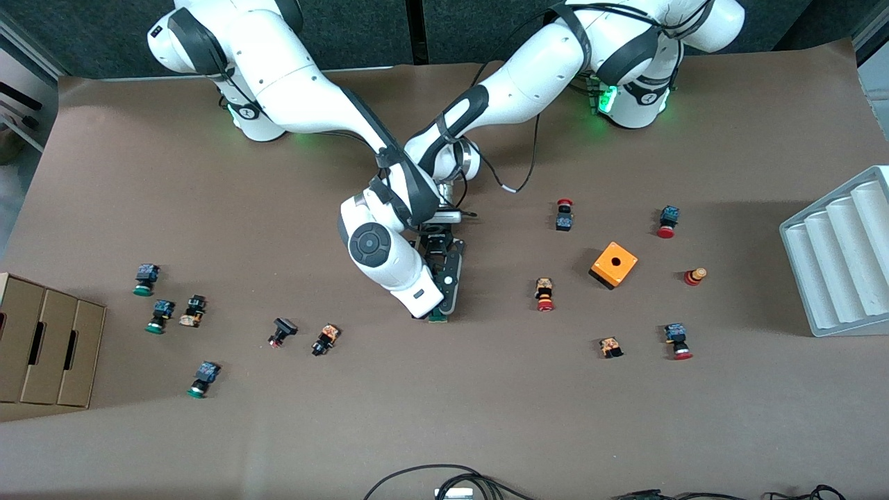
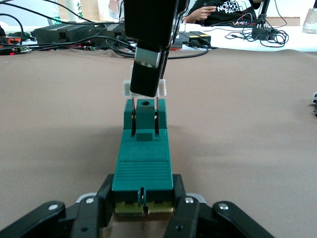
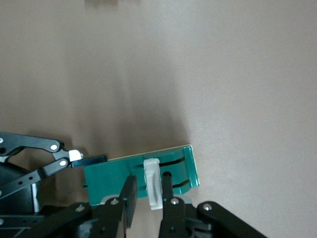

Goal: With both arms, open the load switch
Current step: 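Press the white lever fully to the switch end with the right gripper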

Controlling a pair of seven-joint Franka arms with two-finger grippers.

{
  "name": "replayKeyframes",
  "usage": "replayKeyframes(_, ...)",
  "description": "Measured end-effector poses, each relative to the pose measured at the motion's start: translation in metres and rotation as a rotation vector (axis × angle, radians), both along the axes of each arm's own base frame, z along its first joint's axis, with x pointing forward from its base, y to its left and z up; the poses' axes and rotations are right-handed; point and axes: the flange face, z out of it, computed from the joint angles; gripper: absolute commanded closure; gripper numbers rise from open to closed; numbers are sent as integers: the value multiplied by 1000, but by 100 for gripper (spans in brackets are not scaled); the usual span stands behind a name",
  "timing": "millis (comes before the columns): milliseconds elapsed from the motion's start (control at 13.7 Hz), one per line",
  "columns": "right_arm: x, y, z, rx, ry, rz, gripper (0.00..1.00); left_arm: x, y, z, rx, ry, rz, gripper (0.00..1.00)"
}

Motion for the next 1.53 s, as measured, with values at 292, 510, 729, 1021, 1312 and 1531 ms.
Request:
replayKeyframes(292, -1, 0, 1, 0, 3, -1, 73, 0, 0, 0, 0, 0, 0, 55)
replayKeyframes(510, -2, 2, 3, 0, 7, -2, 73, 0, 0, 0, 0, 0, 0, 55)
replayKeyframes(729, -3, 3, 4, 0, 11, -10, 73, 0, 0, 0, 0, 0, 0, 55)
replayKeyframes(1021, -5, 4, 4, -2, 18, -27, 73, 0, 0, 0, 0, 0, 0, 55)
replayKeyframes(1312, -11, 8, -1, -9, 31, -40, 73, 0, 0, 0, 0, 0, 0, 55)
replayKeyframes(1531, -12, 8, -1, -10, 34, -49, 73, 0, 0, 0, 0, 0, 0, 55)
